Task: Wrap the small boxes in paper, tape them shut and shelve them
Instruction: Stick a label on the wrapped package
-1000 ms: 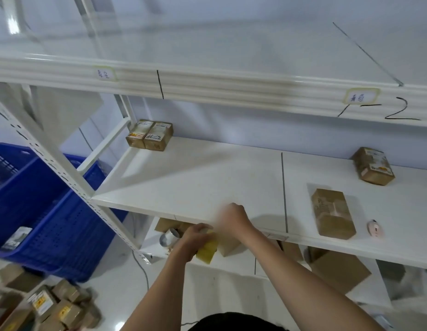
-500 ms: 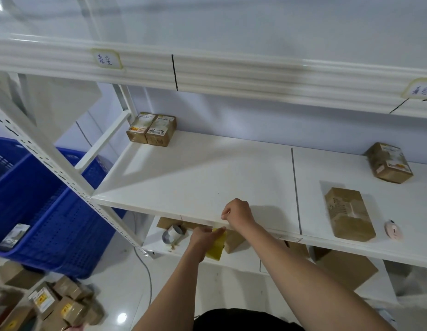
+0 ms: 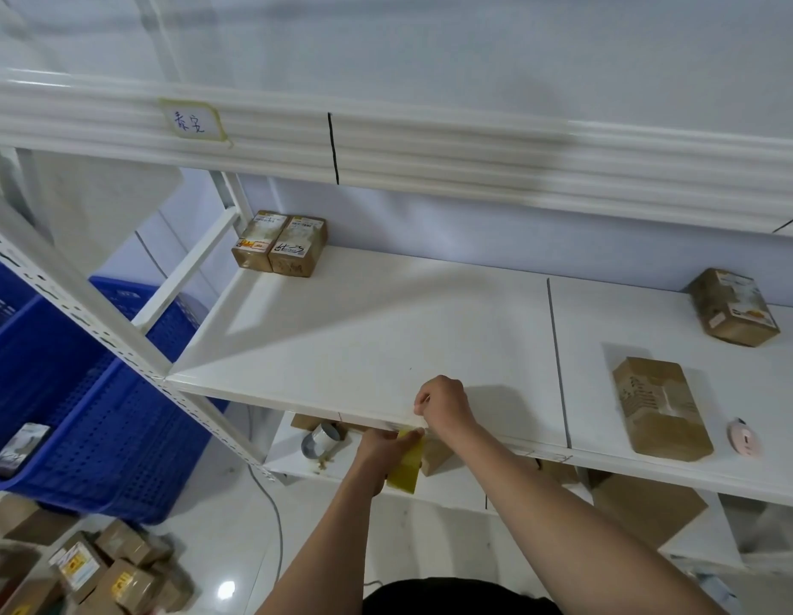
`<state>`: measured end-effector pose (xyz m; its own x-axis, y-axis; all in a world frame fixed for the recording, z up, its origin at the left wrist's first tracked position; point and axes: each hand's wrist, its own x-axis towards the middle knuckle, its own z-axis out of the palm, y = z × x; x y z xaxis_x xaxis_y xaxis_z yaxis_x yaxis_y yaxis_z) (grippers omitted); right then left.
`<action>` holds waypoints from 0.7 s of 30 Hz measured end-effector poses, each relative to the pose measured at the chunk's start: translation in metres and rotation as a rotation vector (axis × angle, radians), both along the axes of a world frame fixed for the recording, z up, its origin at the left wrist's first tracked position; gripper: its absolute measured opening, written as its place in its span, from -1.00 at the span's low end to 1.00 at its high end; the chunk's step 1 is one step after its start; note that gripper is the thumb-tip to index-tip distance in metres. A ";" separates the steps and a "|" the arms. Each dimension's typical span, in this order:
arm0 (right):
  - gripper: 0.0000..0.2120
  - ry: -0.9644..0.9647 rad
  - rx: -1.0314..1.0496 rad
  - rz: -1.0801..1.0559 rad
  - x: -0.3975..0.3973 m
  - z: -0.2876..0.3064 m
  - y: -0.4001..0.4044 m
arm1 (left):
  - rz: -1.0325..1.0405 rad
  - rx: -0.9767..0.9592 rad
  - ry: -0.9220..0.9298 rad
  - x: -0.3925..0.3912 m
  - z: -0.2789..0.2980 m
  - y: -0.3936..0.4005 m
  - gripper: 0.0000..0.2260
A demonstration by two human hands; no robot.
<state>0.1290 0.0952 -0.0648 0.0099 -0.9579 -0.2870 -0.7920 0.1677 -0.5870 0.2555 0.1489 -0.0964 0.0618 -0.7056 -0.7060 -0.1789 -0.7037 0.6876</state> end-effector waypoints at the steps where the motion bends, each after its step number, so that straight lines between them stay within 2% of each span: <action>1: -0.78 0.002 -0.006 -0.013 0.000 0.002 0.000 | 0.000 -0.005 0.002 0.001 0.000 0.000 -0.70; 4: -0.64 0.039 -0.002 -0.014 0.000 0.006 -0.002 | -0.003 -0.007 -0.020 0.001 -0.003 -0.001 -0.61; 7: -0.70 0.053 -0.011 -0.041 0.002 0.006 -0.002 | 0.007 0.001 -0.039 0.001 -0.004 0.000 -0.62; 12: -0.68 0.071 -0.044 -0.083 -0.011 0.009 -0.002 | -0.018 -0.002 -0.157 -0.002 -0.004 -0.001 -0.45; 16: -0.74 0.177 -0.086 -0.166 -0.039 0.015 -0.006 | -0.035 -0.056 -0.428 -0.004 0.008 0.001 -0.53; 18: -0.75 0.136 -0.101 -0.270 -0.054 0.017 -0.004 | 0.021 -0.110 -0.550 -0.006 0.014 0.001 -0.54; 21: -0.81 -0.033 -0.092 -0.467 -0.073 0.020 0.006 | 0.116 -0.201 -0.522 -0.020 0.028 -0.001 -0.67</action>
